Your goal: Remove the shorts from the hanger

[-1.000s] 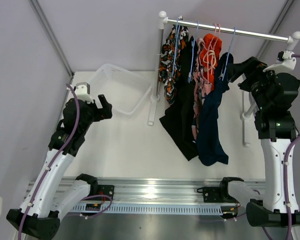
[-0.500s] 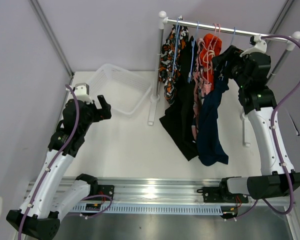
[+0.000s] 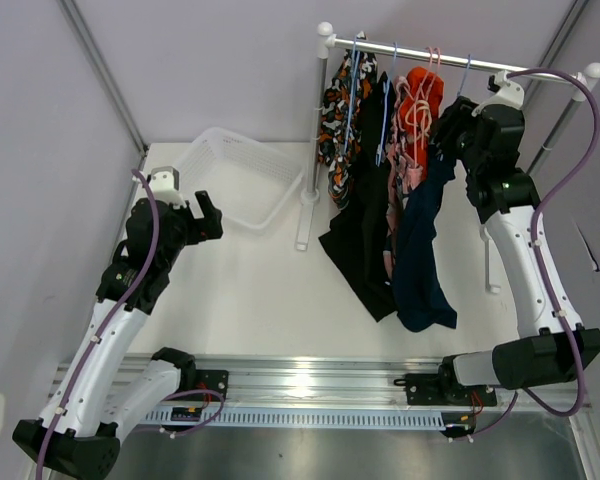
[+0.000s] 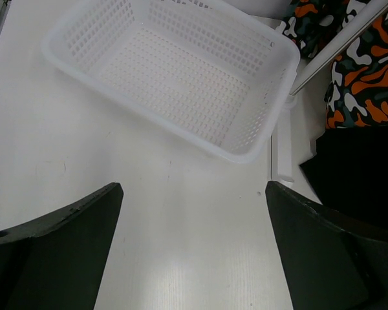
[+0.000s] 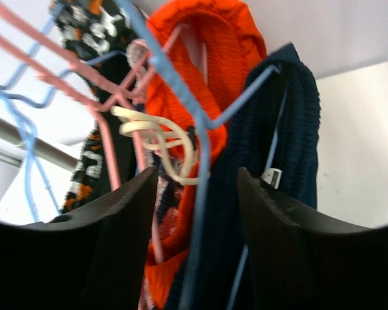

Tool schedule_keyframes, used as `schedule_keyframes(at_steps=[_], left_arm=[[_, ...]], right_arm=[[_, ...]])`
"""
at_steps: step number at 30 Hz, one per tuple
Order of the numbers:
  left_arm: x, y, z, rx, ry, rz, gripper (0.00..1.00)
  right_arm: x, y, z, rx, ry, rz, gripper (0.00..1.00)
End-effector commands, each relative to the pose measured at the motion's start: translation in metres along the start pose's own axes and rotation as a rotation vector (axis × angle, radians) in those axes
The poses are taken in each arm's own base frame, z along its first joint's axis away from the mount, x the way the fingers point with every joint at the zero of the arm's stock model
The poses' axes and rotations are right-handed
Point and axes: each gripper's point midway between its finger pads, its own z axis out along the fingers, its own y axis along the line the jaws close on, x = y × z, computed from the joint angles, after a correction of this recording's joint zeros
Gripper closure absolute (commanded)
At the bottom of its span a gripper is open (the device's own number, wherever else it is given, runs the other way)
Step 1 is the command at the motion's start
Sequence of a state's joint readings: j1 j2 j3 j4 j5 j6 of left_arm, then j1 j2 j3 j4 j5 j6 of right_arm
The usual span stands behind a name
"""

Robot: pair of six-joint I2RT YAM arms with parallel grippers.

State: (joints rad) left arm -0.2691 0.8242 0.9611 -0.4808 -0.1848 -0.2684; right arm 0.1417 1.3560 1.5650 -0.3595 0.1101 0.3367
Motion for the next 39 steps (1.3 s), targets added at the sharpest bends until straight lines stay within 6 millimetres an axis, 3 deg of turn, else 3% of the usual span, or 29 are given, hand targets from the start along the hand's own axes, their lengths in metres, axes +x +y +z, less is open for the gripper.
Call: schedule_keyframes(at_steps=[1, 5, 6, 8, 9, 15, 18, 25, 26, 28, 29, 31, 33, 34, 35, 38, 39], left_arm=[[-0.004, 0.001, -0.002, -0.003, -0.02, 0.016, 0.01], [-0.003, 0.002, -0.002, -0.005, -0.016, 0.017, 0.01], [-0.003, 0.001, -0.001, -0.005, -0.017, 0.017, 0.01], [-0.002, 0.002, -0.001, -0.006, -0.015, 0.017, 0.01], [-0.002, 0.002, -0.001, -0.006, -0.015, 0.017, 0.01], [-0.003, -0.01, -0.003, 0.064, -0.018, 0.036, 0.01], [-0.01, -0.034, -0.007, 0.199, -0.041, 0.048, 0.01], [-0.059, -0.126, -0.054, 0.539, -0.132, 0.103, 0.01], [-0.057, -0.145, -0.063, 0.611, -0.125, 0.118, 0.01], [-0.073, -0.171, -0.081, 0.709, -0.162, 0.125, 0.01], [-0.07, -0.185, -0.08, 0.752, -0.147, 0.135, 0.01], [-0.078, -0.22, -0.106, 0.896, -0.182, 0.149, 0.01], [-0.067, -0.259, -0.126, 1.065, -0.153, 0.173, 0.01], [-0.071, -0.274, -0.135, 1.14, -0.184, 0.161, 0.01], [-0.058, -0.295, -0.141, 1.217, -0.156, 0.17, 0.01], [-0.05, -0.335, -0.161, 1.372, -0.177, 0.176, 0.01], [-0.044, -0.352, -0.154, 1.386, -0.162, 0.189, 0.01]], right_arm=[[0.001, -0.007, 0.01, 0.038, -0.02, -0.028, 0.47], [0.005, -0.009, 0.014, 0.046, -0.015, -0.025, 0.67], [0.005, -0.009, 0.014, 0.046, -0.015, -0.023, 0.76], [0.006, -0.009, 0.014, 0.048, -0.014, -0.022, 0.84], [0.005, -0.008, 0.013, 0.046, -0.017, -0.022, 0.92], [-0.012, -0.003, -0.003, 0.035, -0.049, -0.039, 1.0], [-0.03, 0.001, -0.023, 0.03, -0.085, -0.039, 1.0], [-0.078, 0.012, -0.088, -0.011, -0.214, -0.019, 1.0], [-0.081, 0.012, -0.094, -0.012, -0.226, -0.014, 1.0], [-0.088, 0.014, -0.11, -0.032, -0.246, 0.002, 1.0], [-0.089, 0.016, -0.114, -0.041, -0.249, 0.005, 1.0], [-0.091, 0.017, -0.123, -0.054, -0.257, 0.005, 1.0], [-0.09, 0.017, -0.125, -0.056, -0.254, 0.001, 1.0], [-0.089, 0.017, -0.125, -0.061, -0.25, -0.004, 1.0], [-0.087, 0.017, -0.124, -0.061, -0.244, -0.005, 1.0], [-0.081, 0.016, -0.12, -0.062, -0.227, -0.013, 1.0], [-0.08, 0.017, -0.119, -0.065, -0.229, -0.012, 1.0]])
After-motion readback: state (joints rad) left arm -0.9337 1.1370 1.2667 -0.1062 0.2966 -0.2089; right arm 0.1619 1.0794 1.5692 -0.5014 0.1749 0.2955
